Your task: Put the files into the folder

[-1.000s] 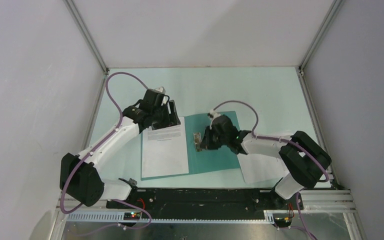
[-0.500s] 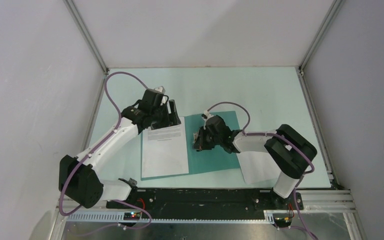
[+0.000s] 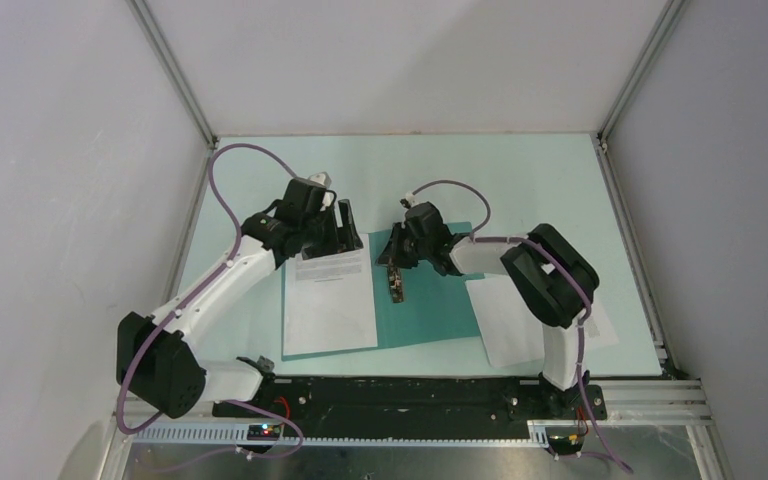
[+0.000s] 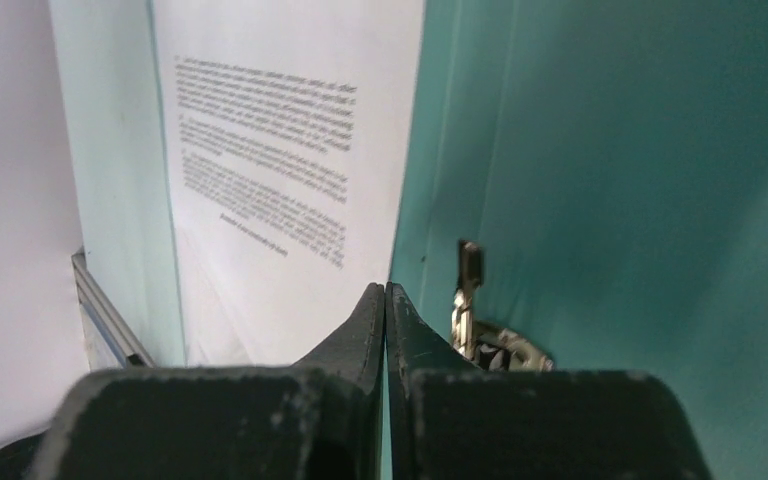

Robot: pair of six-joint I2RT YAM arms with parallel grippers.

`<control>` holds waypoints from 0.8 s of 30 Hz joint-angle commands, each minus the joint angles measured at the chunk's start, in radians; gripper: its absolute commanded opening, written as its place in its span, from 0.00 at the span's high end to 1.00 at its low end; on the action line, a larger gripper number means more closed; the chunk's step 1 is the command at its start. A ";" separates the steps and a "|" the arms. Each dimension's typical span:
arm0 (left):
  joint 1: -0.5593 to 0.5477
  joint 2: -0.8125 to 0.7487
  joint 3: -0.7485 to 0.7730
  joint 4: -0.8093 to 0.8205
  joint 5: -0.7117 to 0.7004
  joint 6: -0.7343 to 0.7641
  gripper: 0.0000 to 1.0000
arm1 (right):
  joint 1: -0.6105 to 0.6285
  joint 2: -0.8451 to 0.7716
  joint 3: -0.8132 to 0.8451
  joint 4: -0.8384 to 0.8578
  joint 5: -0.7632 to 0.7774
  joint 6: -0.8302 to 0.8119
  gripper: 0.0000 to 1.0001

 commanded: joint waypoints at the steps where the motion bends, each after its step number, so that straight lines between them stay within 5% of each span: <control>1: 0.005 -0.021 -0.005 0.022 0.020 0.026 0.19 | -0.010 0.070 0.066 -0.005 0.015 0.015 1.00; 7: 0.002 -0.023 -0.009 0.022 0.022 0.029 0.18 | -0.017 0.073 0.100 -0.034 0.020 0.014 0.99; 15: -0.033 0.003 0.028 0.035 0.012 0.039 0.14 | -0.029 -0.118 0.159 -0.179 0.064 -0.012 0.86; 24: -0.179 0.180 0.227 0.132 0.027 0.070 0.07 | -0.098 -0.510 -0.016 -0.602 0.402 0.100 0.38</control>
